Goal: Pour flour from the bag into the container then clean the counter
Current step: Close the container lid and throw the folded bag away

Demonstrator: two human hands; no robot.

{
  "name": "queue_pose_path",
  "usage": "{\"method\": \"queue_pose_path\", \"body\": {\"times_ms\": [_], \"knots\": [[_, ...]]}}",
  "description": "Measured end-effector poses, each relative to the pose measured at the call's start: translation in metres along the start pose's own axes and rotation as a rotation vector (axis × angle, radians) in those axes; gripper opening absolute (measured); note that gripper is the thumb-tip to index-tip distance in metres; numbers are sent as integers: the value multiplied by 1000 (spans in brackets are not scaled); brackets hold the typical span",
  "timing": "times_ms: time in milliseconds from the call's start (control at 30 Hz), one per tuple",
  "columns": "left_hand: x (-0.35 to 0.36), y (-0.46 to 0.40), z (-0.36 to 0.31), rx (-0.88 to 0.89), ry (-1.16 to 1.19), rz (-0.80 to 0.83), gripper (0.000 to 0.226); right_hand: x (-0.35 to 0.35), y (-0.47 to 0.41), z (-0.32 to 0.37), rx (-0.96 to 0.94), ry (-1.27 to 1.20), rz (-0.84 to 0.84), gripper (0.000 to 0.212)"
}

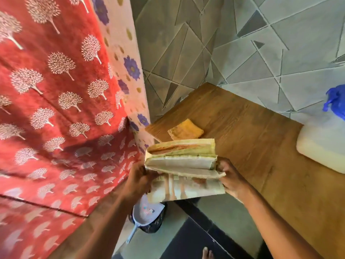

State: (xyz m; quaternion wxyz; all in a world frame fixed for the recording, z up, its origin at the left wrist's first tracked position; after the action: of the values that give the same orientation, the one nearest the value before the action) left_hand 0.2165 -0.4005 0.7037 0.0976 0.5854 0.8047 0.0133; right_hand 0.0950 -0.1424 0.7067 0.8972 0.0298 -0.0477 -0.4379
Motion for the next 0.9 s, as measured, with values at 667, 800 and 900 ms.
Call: {"method": "queue_pose_path", "body": {"times_ms": [667, 800, 900], "knots": [[-114, -28, 424, -869, 192, -378, 12, 131, -120, -364, 598, 11, -450, 27], [-101, -34, 552, -966, -52, -362, 12, 139, -145, -497, 612, -6, -475, 28], [-93, -37, 654, -1038, -117, -394, 20, 143, -159, -579, 623, -53, -493, 26]]}}
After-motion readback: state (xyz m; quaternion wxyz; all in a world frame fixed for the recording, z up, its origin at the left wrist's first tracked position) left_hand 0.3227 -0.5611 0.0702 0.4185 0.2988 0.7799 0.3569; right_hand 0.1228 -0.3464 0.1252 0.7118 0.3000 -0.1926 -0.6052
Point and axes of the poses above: each hand's wrist, its own y-axis away from the middle knuckle, its own x-axis out of the palm, z = x × y, the point moved 1 cm from there along -y, towards the middle knuckle, and after that the axes turned 9 degrees about -x, right-handed, at the moved point
